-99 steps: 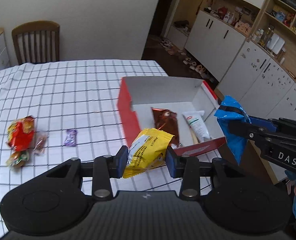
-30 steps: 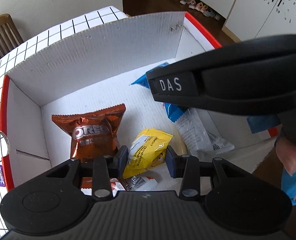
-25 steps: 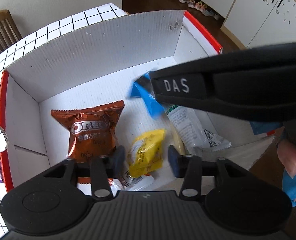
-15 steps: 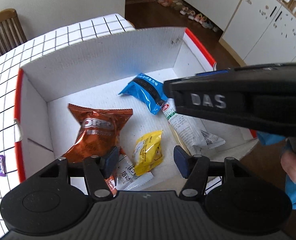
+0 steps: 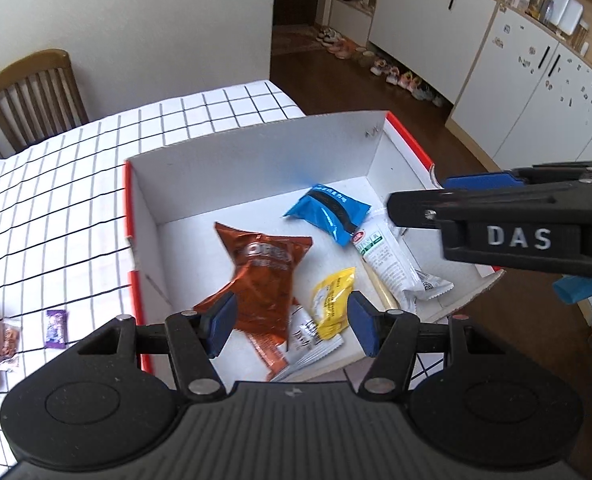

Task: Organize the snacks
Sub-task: 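Withdraw both open tools from the shoebox back toward the remaining snacks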

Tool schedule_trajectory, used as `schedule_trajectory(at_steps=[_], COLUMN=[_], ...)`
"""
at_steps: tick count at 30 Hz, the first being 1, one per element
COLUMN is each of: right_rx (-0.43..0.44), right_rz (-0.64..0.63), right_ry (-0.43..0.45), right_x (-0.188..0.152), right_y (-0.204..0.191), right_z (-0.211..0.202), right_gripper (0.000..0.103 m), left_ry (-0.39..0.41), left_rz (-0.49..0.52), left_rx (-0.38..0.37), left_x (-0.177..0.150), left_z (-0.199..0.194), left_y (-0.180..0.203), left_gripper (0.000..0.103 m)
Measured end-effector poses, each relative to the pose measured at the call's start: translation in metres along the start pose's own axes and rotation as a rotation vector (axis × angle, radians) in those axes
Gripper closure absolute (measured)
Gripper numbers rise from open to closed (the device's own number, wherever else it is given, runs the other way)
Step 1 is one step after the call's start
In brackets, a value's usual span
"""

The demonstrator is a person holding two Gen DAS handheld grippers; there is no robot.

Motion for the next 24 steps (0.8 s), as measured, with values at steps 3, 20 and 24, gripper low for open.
schedule_trajectory(at_steps=[3, 20, 24], right_rx=[-0.013, -0.025, -0.019], right_rz=[-0.004, 0.032, 0.036], right_ry=[0.018, 0.141, 0.17], right_x=[0.0, 0.013, 0.017], right_y=[-0.004, -0.045, -0.062], right_z=[-0.009, -0.061, -0.071], right_gripper=[0.052, 0.045, 0.04], left_ry=[0.023, 0.151, 0.173], left_rz=[-0.007, 0.013, 0.014], left_rx=[-0.013, -0.048, -0.052], left_x=[0.001, 0.005, 0.003], left_z=[-0.014, -0.093, -0.109], left_y=[-0.006, -0.057, -0.076], left_gripper=[0.043, 0.043, 0.043])
Point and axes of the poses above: each gripper's, at about its wrist camera, not at the fingertips, and z roughly the way its jaws point, y to its right, x to its top, the point moved 10 cm from there along z, roughly the way its jaws point, and after that the axes turned 15 degrees about -z, right-handed, at the moved point
